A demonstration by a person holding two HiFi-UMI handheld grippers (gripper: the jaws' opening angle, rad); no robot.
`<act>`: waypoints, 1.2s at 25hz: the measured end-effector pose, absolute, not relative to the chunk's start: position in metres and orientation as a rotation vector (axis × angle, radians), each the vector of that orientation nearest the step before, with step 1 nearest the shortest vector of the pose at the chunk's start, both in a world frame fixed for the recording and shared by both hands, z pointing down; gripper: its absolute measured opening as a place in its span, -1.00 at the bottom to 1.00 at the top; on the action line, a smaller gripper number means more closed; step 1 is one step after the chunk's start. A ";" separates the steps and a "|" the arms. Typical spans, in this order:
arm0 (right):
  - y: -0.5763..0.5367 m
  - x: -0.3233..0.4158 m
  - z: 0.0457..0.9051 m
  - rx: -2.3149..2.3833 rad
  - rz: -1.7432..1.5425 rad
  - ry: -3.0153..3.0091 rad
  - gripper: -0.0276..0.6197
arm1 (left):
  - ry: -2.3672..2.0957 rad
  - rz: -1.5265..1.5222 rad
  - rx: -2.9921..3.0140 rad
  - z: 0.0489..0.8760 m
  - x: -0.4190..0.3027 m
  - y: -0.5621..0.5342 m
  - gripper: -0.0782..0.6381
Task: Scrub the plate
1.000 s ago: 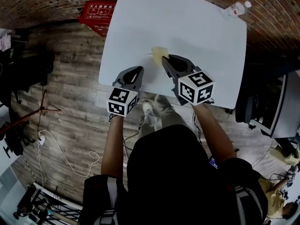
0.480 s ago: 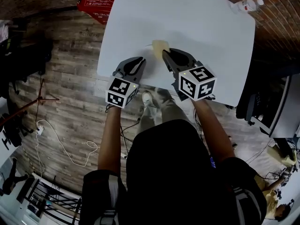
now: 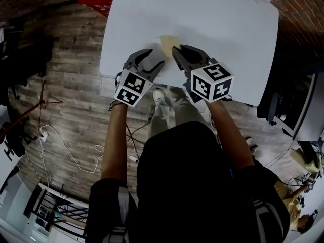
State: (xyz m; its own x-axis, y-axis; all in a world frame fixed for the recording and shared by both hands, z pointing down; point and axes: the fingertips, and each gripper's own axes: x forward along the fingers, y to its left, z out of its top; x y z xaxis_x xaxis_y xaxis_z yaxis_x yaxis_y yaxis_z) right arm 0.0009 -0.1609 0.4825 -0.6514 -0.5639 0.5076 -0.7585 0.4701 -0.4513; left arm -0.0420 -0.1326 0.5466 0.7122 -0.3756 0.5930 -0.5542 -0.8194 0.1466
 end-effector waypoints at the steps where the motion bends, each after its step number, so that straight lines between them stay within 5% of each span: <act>1: -0.159 0.002 0.485 1.124 0.964 -2.427 -0.78 | -0.703 0.829 2.615 0.549 -0.040 -0.130 -0.13; 13: -0.145 0.012 0.505 1.123 1.018 -2.372 -0.78 | -0.597 0.957 2.650 0.576 -0.038 -0.114 0.23; 30: -0.125 0.019 0.524 1.074 1.049 -2.332 -0.78 | -0.595 1.024 2.618 0.595 -0.038 -0.108 0.25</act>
